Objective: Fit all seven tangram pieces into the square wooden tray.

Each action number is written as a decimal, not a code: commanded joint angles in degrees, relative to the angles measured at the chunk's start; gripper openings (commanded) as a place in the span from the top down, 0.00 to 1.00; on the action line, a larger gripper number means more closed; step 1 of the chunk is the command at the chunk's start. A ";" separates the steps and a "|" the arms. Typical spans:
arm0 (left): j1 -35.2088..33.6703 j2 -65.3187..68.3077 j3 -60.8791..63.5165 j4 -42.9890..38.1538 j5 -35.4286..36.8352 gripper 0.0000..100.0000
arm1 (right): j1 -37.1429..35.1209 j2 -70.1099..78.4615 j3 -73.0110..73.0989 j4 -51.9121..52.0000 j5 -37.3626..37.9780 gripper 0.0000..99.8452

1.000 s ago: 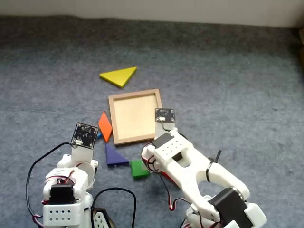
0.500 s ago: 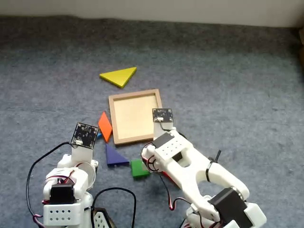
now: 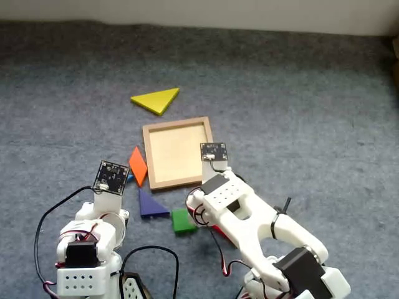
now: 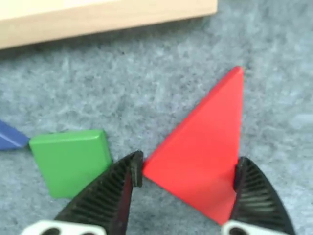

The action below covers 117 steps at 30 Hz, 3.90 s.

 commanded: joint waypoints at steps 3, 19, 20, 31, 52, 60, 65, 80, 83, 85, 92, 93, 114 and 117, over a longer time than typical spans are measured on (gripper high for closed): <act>0.31 -0.31 1.10 0.26 -0.18 0.99 | -0.48 -1.80 -0.22 0.57 2.29 0.77; 0.31 -0.31 1.10 0.26 -0.18 0.99 | -0.48 -23.34 3.12 3.74 9.41 0.77; 0.31 -0.31 1.10 0.26 -0.18 0.99 | -0.48 -22.73 3.21 3.74 9.41 0.77; 0.31 -0.31 1.10 0.26 -0.18 0.99 | -0.84 -6.20 -0.13 4.18 6.33 0.64; 0.31 -0.31 1.10 0.26 -0.18 0.99 | -0.75 1.01 -7.78 3.82 1.23 0.64; 0.31 -0.31 1.10 0.26 -0.18 0.99 | -0.66 1.01 -8.92 3.82 -5.27 0.64; 0.31 -0.31 1.10 0.26 -0.18 0.99 | -0.48 1.10 -8.92 3.74 -5.36 0.64; 0.31 -0.31 1.10 0.26 -0.18 0.99 | -0.31 1.19 -8.66 2.59 -5.36 0.64; 0.31 -0.31 1.10 0.26 -0.18 0.99 | 1.36 1.10 -7.25 1.19 -5.36 0.64; 0.31 -0.31 1.10 0.26 -0.18 0.99 | 2.15 1.10 -6.73 0.48 -5.36 0.64; 0.31 -0.31 1.10 0.26 -0.18 0.99 | 1.98 1.19 -6.55 0.75 -5.36 0.64; 0.31 -0.31 1.10 0.26 -0.18 0.99 | 1.98 1.19 -6.46 0.92 -5.36 0.64; 0.31 -0.31 1.10 0.26 -0.18 0.99 | -2.59 1.19 -0.40 0.48 -5.36 0.64; 0.31 -0.31 1.10 0.26 -0.18 0.99 | -2.59 1.19 -0.40 0.40 -5.27 0.71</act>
